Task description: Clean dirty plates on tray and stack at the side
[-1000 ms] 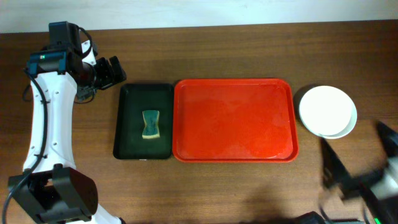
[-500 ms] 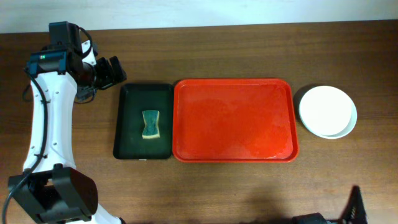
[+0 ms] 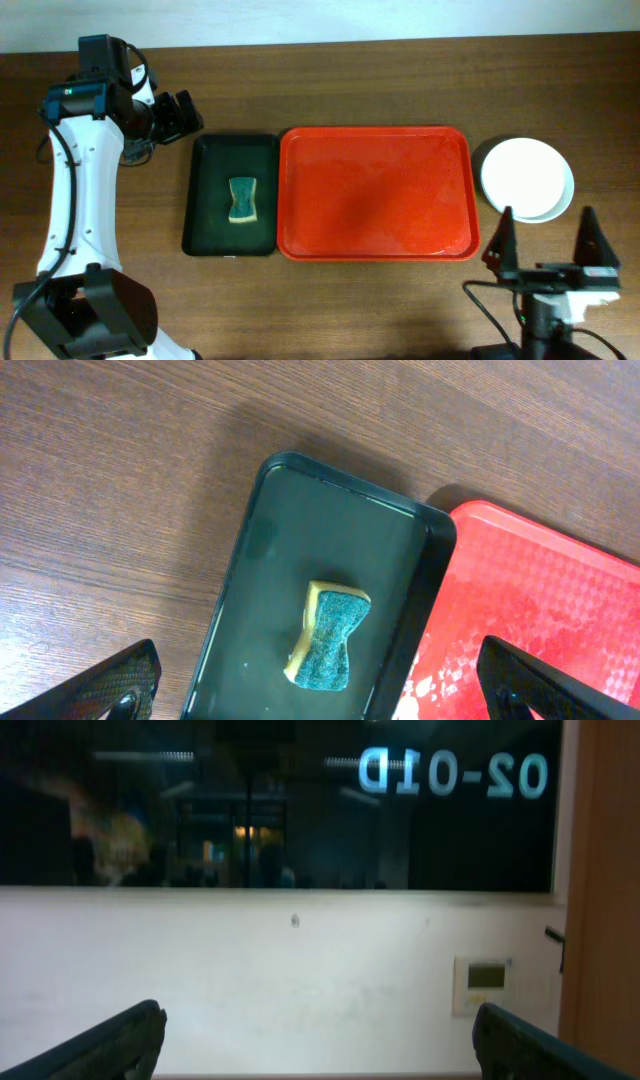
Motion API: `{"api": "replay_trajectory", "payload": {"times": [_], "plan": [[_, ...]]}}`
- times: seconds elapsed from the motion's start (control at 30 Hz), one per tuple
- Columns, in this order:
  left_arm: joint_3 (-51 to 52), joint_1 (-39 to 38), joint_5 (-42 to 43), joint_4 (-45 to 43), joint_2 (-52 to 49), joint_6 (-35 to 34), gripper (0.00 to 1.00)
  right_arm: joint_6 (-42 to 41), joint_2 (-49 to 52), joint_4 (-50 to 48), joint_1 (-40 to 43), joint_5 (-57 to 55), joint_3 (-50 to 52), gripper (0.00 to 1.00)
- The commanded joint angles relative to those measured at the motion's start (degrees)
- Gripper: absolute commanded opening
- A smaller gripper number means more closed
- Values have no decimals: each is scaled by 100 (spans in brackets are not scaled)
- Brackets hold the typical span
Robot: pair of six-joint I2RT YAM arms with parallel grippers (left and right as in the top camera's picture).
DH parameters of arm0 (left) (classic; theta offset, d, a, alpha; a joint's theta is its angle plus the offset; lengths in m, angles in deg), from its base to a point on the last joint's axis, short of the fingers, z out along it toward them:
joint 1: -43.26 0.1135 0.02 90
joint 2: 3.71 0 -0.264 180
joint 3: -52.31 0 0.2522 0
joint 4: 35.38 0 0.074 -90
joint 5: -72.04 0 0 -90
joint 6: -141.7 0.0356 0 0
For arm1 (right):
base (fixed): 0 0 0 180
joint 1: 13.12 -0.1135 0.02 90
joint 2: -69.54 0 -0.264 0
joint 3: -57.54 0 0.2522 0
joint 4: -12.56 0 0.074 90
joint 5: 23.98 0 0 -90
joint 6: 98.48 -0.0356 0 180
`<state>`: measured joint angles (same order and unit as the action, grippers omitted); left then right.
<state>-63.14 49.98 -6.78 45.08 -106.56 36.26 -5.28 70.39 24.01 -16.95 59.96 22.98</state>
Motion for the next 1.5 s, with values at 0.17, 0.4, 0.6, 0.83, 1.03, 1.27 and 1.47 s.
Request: {"api": "replay_trajectory", "payload": {"times": [0.17, 0.4, 0.6, 0.83, 1.03, 1.27, 1.47], "plan": [[-68, 9, 42, 4, 33, -33, 99, -466, -59, -1091, 555, 437, 1443, 98], [-68, 9, 42, 4, 33, -31, 99, -474, -61, -1209, 579, 557, 2050, 99], [-68, 9, 42, 4, 33, -31, 99, -380, -61, -210, 584, 566, 2048, 99], [-68, 9, 42, 4, 33, -33, 99, -149, -61, 702, 584, 570, 2048, 98], [-68, 9, 44, 4, 33, -31, 99, -170, -61, 699, 584, 584, 2048, 99], [-68, 9, 44, 4, 33, -31, 99, -170, -61, 699, 584, 584, 2048, 99], [-68, 9, 42, 4, 33, -33, 99, -170, -59, 699, 579, 584, 2048, 99]]}}
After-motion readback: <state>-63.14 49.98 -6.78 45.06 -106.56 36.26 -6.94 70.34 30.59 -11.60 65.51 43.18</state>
